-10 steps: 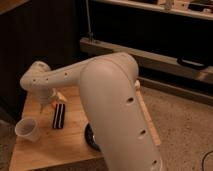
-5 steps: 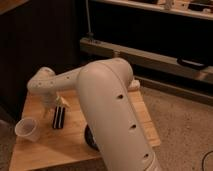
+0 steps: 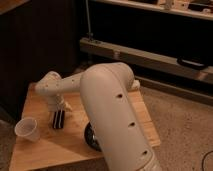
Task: Place the eraser on the white sponge
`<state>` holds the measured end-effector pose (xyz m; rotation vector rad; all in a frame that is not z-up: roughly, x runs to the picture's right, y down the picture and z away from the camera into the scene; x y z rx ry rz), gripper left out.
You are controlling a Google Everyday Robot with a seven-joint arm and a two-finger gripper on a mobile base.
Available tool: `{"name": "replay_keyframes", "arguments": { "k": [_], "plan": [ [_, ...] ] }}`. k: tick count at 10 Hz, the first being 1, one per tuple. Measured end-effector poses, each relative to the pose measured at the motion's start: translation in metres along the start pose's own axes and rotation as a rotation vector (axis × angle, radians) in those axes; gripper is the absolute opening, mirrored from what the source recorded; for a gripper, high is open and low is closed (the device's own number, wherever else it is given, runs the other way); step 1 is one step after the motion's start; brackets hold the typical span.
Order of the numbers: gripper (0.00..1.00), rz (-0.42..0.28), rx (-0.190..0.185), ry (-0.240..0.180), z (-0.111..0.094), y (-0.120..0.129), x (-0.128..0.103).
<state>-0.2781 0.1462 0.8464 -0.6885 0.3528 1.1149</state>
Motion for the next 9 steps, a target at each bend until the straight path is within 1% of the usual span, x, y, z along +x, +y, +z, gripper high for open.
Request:
{"name": "replay_keyframes", "arguments": {
  "k": [1, 2, 5, 6, 7, 8, 9],
  "plan": [
    [0.72, -0.003, -0.004, 0.002, 0.001, 0.001, -0.001],
    [0.62, -0.008, -0.007, 0.003, 0.002, 0.002, -0.002],
    [0.29, -0.038, 0.0, 0.014, 0.001, 0.016, -0.006],
    [0.2, -0.041, 0.011, 0.027, 0.002, 0.016, -0.007],
    [0.08, -0.048, 0.027, 0.053, 0.007, 0.019, -0.006],
    [0.02, -0.051, 0.037, 0.067, 0.013, 0.021, -0.007],
    [0.0, -0.052, 0.036, 0.066, 0.011, 0.021, -0.006]
  ]
}}
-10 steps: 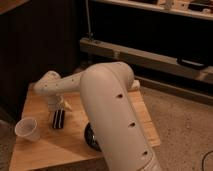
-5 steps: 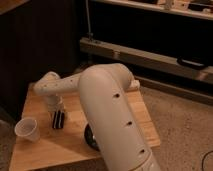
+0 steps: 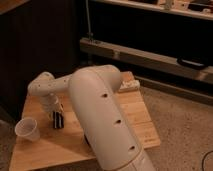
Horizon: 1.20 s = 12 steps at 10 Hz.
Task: Place the eraser on the white sponge
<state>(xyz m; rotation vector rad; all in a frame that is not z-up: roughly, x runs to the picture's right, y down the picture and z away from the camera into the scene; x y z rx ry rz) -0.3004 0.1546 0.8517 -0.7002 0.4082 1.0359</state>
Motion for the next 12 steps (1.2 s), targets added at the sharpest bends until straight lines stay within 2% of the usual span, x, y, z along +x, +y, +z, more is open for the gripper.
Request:
{"name": "replay_keyframes", "arguments": {
  "k": [9, 10, 12],
  "plan": [
    [0.0, 0.004, 0.014, 0.014, -0.003, -0.009, 0.002],
    [0.0, 0.004, 0.0, -0.002, -0.009, -0.017, 0.003],
    [0.0, 0.003, -0.032, -0.061, -0.04, -0.053, 0.003]
  ]
}}
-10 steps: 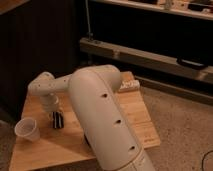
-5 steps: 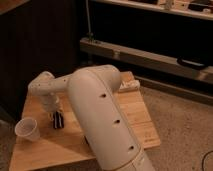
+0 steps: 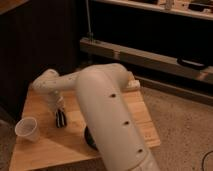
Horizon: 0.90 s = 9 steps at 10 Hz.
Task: Place the eraser on the white sponge
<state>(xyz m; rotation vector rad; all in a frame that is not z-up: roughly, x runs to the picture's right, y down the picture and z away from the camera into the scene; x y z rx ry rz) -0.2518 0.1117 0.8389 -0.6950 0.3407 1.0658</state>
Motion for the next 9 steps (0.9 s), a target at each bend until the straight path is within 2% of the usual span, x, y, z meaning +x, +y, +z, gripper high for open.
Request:
{"name": "replay_keyframes", "arguments": {
  "k": [1, 2, 4, 5, 7, 9],
  "plan": [
    [0.0, -0.009, -0.016, -0.03, -0.021, -0.013, -0.002],
    [0.0, -0.027, -0.034, -0.081, -0.057, -0.029, -0.002],
    [0.0, -0.046, -0.043, -0.143, -0.102, -0.045, 0.005],
    [0.0, -0.049, -0.046, -0.173, -0.124, -0.061, 0.007],
    [0.0, -0.036, -0.053, -0.204, -0.149, -0.094, 0.009],
    [0.0, -0.022, -0.069, -0.223, -0.158, -0.123, 0.015]
  ]
}}
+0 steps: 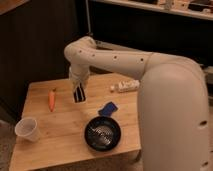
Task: Place the eraser on the white sponge
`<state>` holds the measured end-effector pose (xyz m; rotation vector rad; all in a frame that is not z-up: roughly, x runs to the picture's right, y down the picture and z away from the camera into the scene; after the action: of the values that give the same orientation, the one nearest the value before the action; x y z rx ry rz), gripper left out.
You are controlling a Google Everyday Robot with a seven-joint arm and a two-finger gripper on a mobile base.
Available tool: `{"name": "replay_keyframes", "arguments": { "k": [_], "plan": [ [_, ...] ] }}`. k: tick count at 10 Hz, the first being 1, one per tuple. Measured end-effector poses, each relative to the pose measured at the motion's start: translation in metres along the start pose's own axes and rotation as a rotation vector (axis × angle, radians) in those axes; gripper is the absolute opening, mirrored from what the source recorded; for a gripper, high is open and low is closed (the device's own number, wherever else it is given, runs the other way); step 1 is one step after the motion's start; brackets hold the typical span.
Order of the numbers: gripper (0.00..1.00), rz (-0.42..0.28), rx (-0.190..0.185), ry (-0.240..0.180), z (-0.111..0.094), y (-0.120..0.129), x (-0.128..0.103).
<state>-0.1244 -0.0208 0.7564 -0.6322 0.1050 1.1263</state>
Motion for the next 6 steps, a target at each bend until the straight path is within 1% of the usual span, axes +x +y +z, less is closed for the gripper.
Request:
{"name": "replay_keyframes", "arguments": {
  "k": [2, 5, 6],
  "plan": [
    [0.0, 0.03, -0.014, -0.016, 0.003, -0.037, 0.013],
    [0.0, 0.08, -0.035, -0.039, 0.028, -0.095, 0.047],
    [0.0, 0.089, -0.042, -0.044, 0.033, -0.103, 0.052]
  ]
}}
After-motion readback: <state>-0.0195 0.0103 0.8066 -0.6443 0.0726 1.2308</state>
